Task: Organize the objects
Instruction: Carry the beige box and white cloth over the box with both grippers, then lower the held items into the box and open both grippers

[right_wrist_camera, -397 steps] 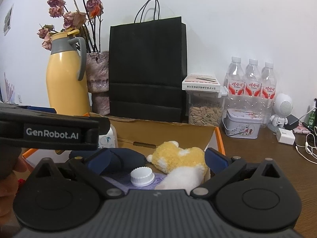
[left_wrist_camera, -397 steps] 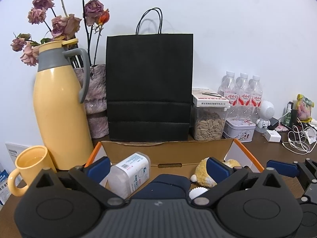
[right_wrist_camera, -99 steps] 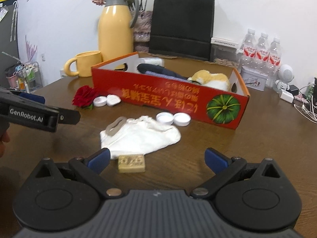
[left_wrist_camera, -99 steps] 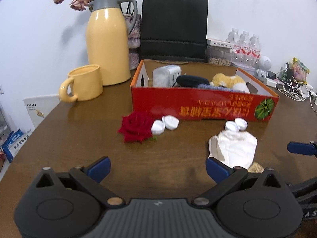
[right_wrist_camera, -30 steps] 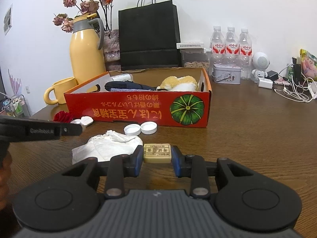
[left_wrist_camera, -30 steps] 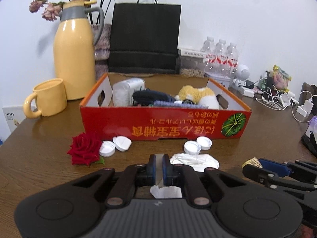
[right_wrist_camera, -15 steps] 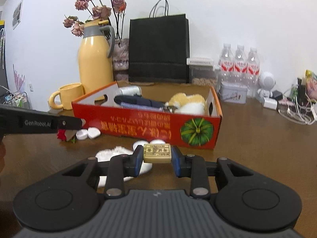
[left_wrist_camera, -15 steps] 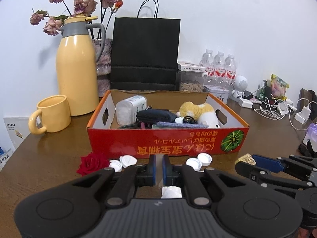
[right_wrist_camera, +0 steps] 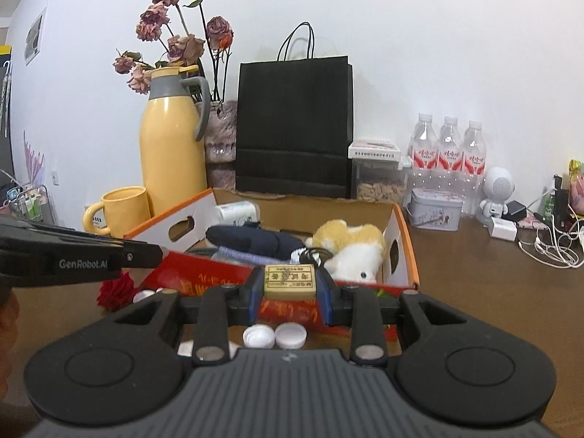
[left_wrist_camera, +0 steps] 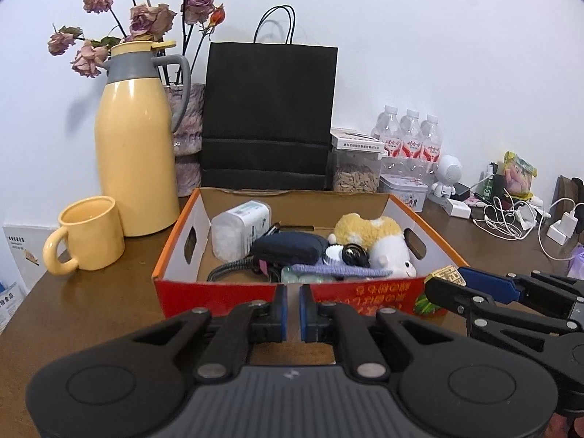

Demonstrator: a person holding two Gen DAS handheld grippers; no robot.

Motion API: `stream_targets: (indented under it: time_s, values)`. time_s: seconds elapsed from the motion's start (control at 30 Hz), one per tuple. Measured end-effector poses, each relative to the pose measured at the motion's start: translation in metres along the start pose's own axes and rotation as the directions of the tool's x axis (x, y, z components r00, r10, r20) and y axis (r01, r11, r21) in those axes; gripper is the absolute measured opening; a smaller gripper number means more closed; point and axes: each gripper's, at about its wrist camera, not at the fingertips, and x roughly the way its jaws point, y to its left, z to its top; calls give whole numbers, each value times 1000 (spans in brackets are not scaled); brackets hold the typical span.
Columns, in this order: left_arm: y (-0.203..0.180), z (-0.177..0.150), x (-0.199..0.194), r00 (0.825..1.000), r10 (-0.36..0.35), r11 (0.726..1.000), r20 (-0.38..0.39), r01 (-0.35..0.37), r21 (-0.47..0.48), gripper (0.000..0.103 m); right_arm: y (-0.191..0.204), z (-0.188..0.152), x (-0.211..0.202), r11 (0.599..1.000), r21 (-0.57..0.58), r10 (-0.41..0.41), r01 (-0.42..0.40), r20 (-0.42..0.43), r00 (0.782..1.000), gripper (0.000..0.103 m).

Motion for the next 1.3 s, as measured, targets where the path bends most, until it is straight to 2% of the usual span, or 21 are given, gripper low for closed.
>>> stream_targets:
  time_s: [0.67, 1.3]
  values:
    - [6, 47, 73, 1000, 12, 1000, 25, -11, -25, 5, -18, 34, 73, 999, 32, -10, 9, 24, 1000, 31]
    - [7, 73, 145, 999, 42, 999, 8, -42, -6, 5, -43, 44, 146, 999, 38, 9, -8, -28, 1000, 31]
